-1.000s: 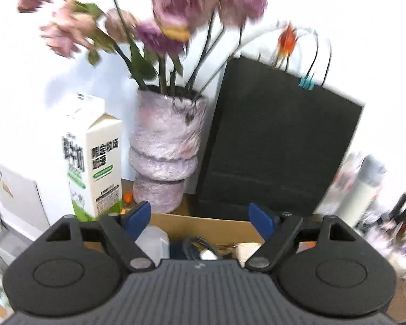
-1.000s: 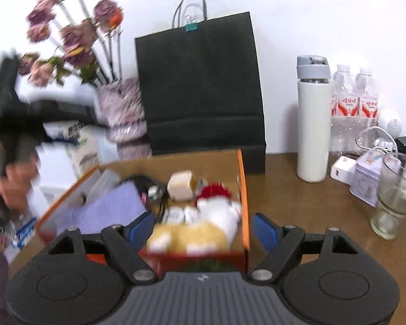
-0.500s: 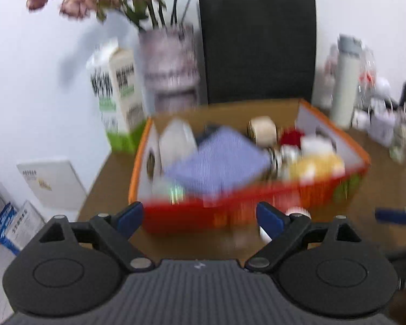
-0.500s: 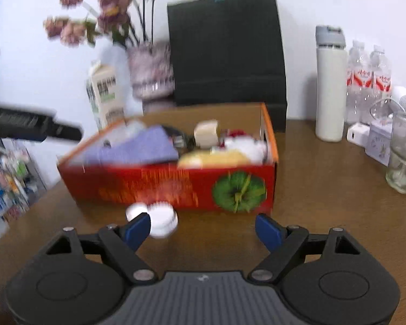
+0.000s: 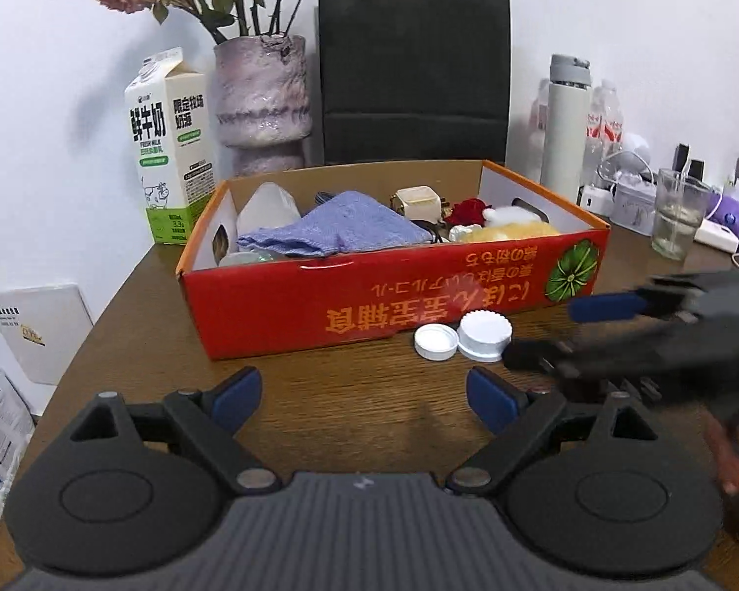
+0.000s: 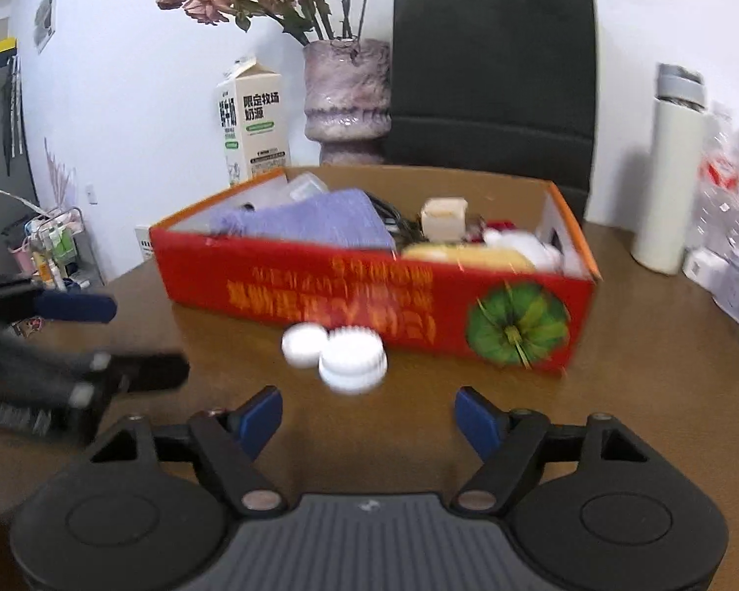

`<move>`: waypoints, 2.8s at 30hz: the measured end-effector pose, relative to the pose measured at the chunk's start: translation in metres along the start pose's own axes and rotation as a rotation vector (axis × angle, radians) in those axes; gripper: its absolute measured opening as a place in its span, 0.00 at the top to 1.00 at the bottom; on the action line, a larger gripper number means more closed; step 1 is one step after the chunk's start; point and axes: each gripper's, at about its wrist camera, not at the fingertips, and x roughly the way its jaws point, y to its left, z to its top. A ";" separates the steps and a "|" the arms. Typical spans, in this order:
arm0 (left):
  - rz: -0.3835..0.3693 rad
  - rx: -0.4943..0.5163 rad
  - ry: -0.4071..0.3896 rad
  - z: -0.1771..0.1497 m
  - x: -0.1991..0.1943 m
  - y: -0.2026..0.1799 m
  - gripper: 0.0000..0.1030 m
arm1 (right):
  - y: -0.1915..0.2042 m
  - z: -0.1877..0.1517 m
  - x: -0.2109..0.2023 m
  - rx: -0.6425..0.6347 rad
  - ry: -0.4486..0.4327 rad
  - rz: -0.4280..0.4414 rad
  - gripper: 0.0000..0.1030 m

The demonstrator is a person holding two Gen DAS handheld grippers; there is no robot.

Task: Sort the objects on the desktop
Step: 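Withdraw both tools from the box back over the table, then grasp the small white cap with the left tool while the right tool grasps the ridged white lid, then carry the cap and lid into the cardboard box while both tools open to release, then withdraw both tools from the box back over the table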

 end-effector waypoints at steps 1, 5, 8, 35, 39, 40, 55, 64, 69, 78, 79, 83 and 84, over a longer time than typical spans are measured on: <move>-0.005 -0.008 0.006 -0.001 0.001 0.002 0.10 | 0.000 0.006 0.010 0.002 0.012 0.005 0.33; 0.044 0.024 0.046 0.001 0.008 0.000 0.10 | -0.004 0.014 0.039 0.025 0.069 0.027 0.49; 0.026 0.047 0.052 0.007 0.013 -0.004 0.10 | -0.008 0.010 0.038 0.033 0.049 0.036 0.64; 0.028 0.040 0.006 0.047 -0.022 -0.032 0.72 | -0.020 -0.017 -0.068 0.023 -0.127 0.047 0.64; 0.031 -0.020 -0.075 0.087 -0.045 0.000 0.72 | -0.014 0.012 -0.090 -0.012 -0.210 0.066 0.64; 0.039 -0.030 -0.087 0.097 -0.046 0.006 0.72 | -0.014 0.022 -0.093 -0.012 -0.225 0.067 0.64; -0.110 -0.057 0.105 0.116 0.089 0.018 0.71 | -0.054 0.103 0.028 0.271 0.031 0.155 0.64; -0.127 -0.191 0.111 0.120 0.096 0.065 0.41 | -0.055 0.102 0.062 0.329 0.062 0.144 0.41; -0.023 -0.141 0.050 0.130 0.074 0.071 0.18 | -0.057 0.109 0.057 0.332 0.044 0.122 0.41; -0.001 -0.062 0.091 0.123 0.059 0.034 0.00 | -0.046 0.092 0.006 0.143 0.022 -0.017 0.22; 0.007 -0.057 0.106 0.120 0.058 0.031 0.00 | -0.046 0.087 0.000 0.118 0.022 -0.045 0.22; 0.047 -0.059 0.140 0.111 0.045 0.024 0.00 | -0.044 0.074 -0.019 0.067 0.012 -0.121 0.18; 0.054 -0.062 0.143 0.108 0.040 0.023 0.00 | -0.043 0.069 -0.024 0.064 0.004 -0.127 0.16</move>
